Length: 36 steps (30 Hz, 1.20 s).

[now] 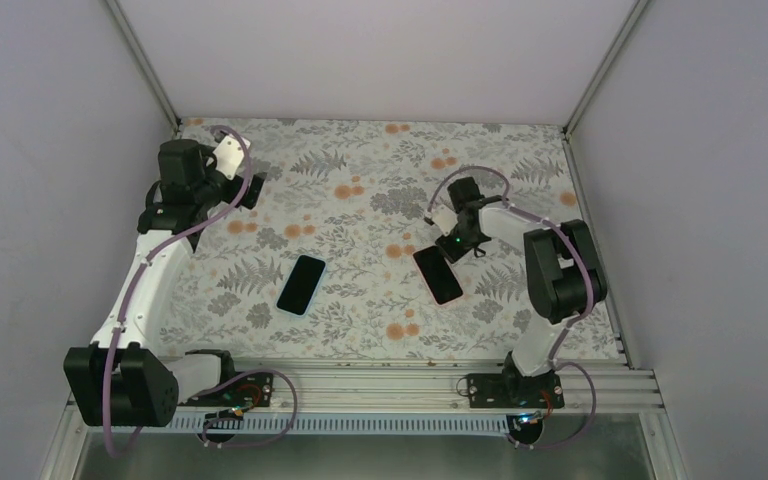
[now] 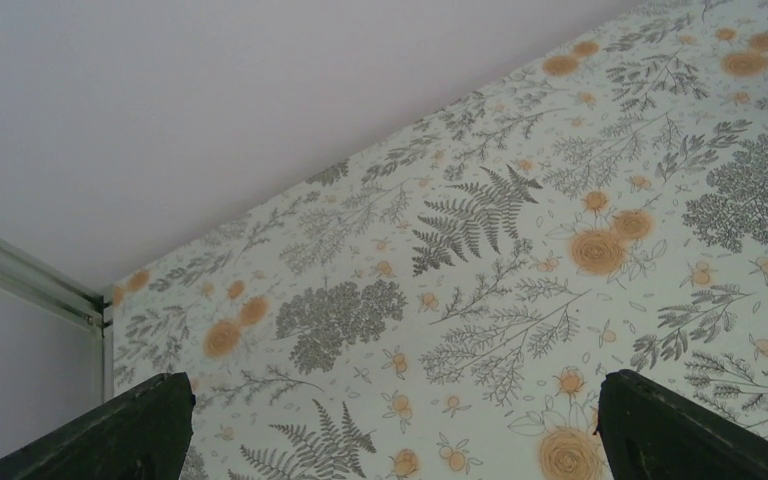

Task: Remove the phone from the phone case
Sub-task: Adjust the phone at the center of the board, then pick up the phone at the center of the board.

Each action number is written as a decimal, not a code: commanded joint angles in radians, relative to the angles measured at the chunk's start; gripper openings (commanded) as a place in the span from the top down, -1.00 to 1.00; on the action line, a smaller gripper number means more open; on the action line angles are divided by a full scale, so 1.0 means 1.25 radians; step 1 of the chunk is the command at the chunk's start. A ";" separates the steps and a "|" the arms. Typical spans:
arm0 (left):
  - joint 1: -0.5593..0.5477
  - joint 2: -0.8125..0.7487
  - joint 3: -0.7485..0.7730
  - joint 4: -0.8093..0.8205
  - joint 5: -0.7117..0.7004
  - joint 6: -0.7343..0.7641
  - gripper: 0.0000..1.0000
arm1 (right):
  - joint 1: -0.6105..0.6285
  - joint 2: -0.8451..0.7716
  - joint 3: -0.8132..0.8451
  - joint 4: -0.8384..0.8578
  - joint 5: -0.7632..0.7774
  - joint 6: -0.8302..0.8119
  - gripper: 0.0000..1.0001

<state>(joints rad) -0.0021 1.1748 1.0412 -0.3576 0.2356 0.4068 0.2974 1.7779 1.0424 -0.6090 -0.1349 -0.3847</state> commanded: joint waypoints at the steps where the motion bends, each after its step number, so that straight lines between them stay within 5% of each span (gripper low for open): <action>1: 0.004 0.006 -0.003 0.023 -0.004 -0.014 -1.00 | 0.074 0.072 0.042 -0.001 -0.034 -0.022 0.94; 9: 0.008 -0.027 -0.015 0.008 -0.009 0.006 -1.00 | 0.159 0.041 0.054 0.004 -0.022 -0.021 0.89; 14: 0.013 -0.031 -0.022 0.012 0.001 0.005 -1.00 | 0.142 -0.124 0.006 0.045 0.019 -0.079 -0.87; 15: 0.014 -0.028 -0.023 0.012 0.008 0.003 -1.00 | 0.141 -0.149 0.007 0.007 -0.021 -0.114 -0.98; 21: 0.014 -0.009 -0.027 0.025 0.047 -0.012 -1.00 | 0.156 -0.215 -0.031 -0.144 -0.090 -0.208 -1.00; 36: 0.014 0.007 -0.025 0.031 0.045 -0.005 -1.00 | 0.231 -0.203 -0.150 -0.049 -0.006 -0.203 -1.00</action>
<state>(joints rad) 0.0105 1.1736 1.0111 -0.3305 0.2749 0.4068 0.5713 1.4796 0.8520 -0.7021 -0.1616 -0.6353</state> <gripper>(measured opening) 0.998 0.997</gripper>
